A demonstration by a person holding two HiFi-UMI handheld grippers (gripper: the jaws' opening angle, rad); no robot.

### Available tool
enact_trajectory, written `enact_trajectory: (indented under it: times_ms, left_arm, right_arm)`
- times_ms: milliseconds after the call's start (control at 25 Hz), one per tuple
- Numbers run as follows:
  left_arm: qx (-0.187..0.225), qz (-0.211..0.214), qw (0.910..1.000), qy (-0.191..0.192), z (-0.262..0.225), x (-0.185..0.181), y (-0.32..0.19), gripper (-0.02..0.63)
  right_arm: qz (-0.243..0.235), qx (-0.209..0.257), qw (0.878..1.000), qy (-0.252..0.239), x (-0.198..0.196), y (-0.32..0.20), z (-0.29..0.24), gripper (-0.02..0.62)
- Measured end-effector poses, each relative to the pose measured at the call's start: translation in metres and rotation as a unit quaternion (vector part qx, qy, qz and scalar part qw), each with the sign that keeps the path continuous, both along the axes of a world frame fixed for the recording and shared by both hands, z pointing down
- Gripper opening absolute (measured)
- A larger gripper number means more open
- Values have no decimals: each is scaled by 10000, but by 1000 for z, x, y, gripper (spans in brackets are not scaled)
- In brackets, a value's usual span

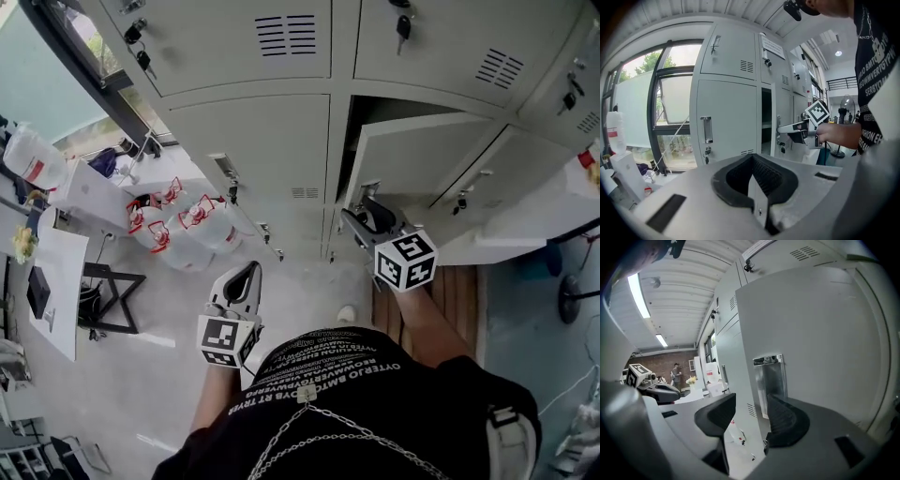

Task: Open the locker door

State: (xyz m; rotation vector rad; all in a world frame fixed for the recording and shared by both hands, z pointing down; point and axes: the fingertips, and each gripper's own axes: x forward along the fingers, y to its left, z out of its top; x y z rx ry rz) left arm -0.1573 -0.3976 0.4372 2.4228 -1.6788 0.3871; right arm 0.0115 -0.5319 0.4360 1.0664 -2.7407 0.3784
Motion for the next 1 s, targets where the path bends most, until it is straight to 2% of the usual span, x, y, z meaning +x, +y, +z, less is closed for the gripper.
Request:
enact_trajectory:
  times_ms: [560,1000]
  left_arm:
    - [153,1232,9922,76,-2,48,18,5]
    - [93,1333,9910,129,7,32,73,5]
  right_arm:
    - [869,-24,9962,46,63,78,3,187]
    - [1789,-103,9837,-146,131,121,4,176]
